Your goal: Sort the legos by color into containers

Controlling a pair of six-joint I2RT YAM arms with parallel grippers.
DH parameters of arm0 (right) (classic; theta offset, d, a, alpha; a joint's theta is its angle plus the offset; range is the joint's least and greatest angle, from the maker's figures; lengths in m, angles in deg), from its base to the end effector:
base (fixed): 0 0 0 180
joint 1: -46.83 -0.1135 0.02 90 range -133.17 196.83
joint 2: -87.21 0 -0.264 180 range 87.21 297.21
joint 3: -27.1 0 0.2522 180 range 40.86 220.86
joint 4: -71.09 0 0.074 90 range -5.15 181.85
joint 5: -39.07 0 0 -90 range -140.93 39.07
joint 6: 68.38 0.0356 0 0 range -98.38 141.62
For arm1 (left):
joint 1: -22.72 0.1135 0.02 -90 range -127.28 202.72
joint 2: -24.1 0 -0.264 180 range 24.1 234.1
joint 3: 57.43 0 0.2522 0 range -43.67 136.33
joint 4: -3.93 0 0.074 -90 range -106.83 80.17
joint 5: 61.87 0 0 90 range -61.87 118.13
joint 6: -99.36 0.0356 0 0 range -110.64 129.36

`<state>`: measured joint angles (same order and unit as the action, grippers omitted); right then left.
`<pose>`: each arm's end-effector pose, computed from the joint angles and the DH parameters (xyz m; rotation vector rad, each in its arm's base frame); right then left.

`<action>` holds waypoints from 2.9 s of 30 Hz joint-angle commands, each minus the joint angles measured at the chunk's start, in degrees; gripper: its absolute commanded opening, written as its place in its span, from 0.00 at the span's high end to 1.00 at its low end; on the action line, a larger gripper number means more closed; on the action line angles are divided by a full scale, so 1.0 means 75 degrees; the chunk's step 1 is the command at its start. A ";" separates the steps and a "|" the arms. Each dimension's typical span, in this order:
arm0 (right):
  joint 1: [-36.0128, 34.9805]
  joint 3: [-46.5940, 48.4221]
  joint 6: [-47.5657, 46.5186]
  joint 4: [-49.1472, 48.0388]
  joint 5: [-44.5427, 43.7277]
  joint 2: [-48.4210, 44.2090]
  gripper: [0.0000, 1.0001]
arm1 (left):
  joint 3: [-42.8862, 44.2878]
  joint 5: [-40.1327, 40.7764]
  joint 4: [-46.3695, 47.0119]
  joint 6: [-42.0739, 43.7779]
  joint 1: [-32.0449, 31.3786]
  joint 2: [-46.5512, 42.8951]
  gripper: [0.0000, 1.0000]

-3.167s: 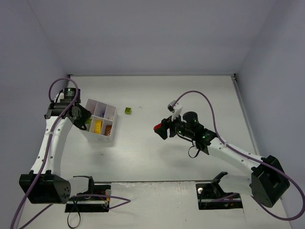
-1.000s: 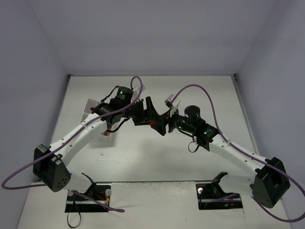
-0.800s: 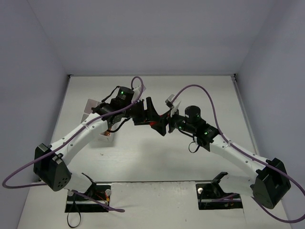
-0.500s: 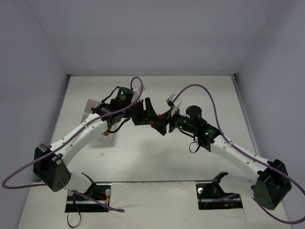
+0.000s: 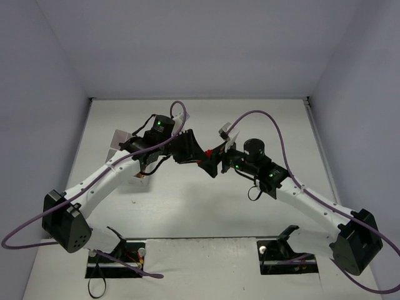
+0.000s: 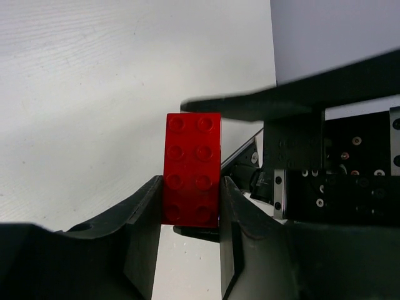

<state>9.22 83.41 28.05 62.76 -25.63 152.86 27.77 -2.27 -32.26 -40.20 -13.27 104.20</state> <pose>0.2016 0.1745 0.3112 -0.7843 1.4734 0.9396 0.2447 -0.2000 0.3419 0.0807 2.3836 -1.3743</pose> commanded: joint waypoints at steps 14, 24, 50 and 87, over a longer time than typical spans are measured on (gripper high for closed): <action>0.0045 -0.0118 0.0149 -0.0102 -0.1896 -0.0667 0.09 | 0.0903 0.0945 -0.2268 -0.1642 0.2687 -0.0473 1.00; 0.0080 -0.0434 0.0173 -0.0079 -0.1990 -0.0901 0.09 | 0.2474 0.1626 -0.4602 -0.1759 0.4528 0.0465 1.00; 0.0350 -0.0727 0.0150 -0.0125 -0.1979 -0.0995 0.09 | 0.3084 0.1802 -0.4942 -0.1361 0.6415 0.2211 0.91; 0.0432 -0.0645 0.0149 -0.0114 -0.1721 -0.0702 0.09 | 0.4665 0.3347 -0.4145 0.1884 0.3292 0.1272 0.52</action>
<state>12.02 76.94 29.08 65.80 -39.56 147.20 60.36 17.82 -62.78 -34.04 17.66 113.42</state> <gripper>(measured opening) 0.909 0.474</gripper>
